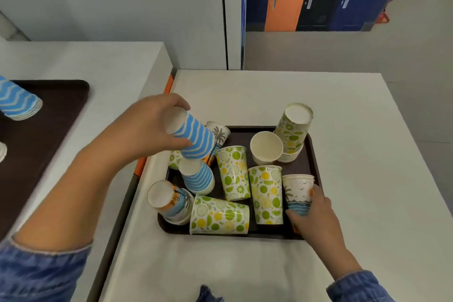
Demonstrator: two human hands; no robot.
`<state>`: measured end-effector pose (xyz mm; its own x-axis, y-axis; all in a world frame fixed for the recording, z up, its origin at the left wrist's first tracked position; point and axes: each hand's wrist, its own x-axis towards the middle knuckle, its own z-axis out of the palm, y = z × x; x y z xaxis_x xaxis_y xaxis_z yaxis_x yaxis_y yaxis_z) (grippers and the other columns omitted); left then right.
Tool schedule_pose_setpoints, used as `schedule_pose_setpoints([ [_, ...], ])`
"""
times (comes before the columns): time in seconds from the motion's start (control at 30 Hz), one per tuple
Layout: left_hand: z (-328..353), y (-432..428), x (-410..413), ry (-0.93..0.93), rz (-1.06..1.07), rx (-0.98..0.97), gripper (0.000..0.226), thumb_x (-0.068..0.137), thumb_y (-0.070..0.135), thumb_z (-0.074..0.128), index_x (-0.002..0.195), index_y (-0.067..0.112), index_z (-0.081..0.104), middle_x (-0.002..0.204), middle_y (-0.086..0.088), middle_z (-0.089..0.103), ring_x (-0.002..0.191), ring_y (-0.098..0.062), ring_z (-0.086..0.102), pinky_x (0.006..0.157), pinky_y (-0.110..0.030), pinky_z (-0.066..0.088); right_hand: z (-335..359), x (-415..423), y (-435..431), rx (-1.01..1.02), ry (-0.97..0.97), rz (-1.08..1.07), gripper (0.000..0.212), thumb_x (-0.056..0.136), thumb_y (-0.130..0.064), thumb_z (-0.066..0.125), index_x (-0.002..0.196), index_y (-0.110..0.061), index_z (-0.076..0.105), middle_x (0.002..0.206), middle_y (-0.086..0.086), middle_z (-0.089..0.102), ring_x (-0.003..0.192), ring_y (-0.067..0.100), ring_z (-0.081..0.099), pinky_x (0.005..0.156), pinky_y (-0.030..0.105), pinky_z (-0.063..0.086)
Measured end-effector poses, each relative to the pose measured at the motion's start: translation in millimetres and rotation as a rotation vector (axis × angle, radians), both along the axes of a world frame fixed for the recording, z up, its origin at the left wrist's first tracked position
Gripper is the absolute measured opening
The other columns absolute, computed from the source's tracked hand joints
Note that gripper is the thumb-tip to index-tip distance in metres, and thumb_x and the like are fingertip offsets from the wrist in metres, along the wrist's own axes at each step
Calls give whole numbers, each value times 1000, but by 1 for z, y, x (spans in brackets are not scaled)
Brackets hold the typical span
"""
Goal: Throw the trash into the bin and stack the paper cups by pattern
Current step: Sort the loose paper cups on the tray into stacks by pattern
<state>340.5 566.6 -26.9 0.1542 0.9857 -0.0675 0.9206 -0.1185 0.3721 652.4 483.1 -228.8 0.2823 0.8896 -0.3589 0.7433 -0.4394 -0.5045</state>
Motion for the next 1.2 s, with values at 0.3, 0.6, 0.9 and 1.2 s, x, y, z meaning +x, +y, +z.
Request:
schedule_pose_setpoints([
  [0.3, -76, -11, -3, 16, -23, -73, 64, 67, 29, 78, 126, 26, 53, 126, 4, 54, 120, -18, 44, 99, -35, 40, 36, 7, -16, 223, 203, -121, 77, 74, -26, 74, 140, -27, 34, 120, 6, 48, 88, 21, 55, 71, 35, 47],
  [0.6, -98, -4, -16, -72, -45, -322, 80, 63, 32, 85, 133, 26, 47, 131, 3, 47, 120, -15, 45, 98, -27, 39, 129, -45, -18, 425, 501, 293, 67, 63, -31, 83, 120, -43, 50, 109, -18, 58, 91, 0, 62, 72, 15, 50],
  [0.9, -28, -57, -93, -235, 288, 34, 54, 76, 41, 72, 125, 29, 54, 121, 7, 53, 110, -7, 50, 93, -28, 43, 186, -144, 13, 410, -68, 988, 63, 74, -40, 69, 133, -32, 49, 121, -4, 43, 99, 18, 57, 77, 33, 51],
  [1.2, -24, -73, -100, -434, 418, 180, 30, 81, 29, 71, 109, 28, 63, 110, 9, 61, 103, -7, 56, 82, -22, 46, 161, -230, 32, 333, -454, 1373, 46, 86, -13, 61, 129, -12, 45, 119, 9, 49, 104, 29, 55, 66, 32, 34],
])
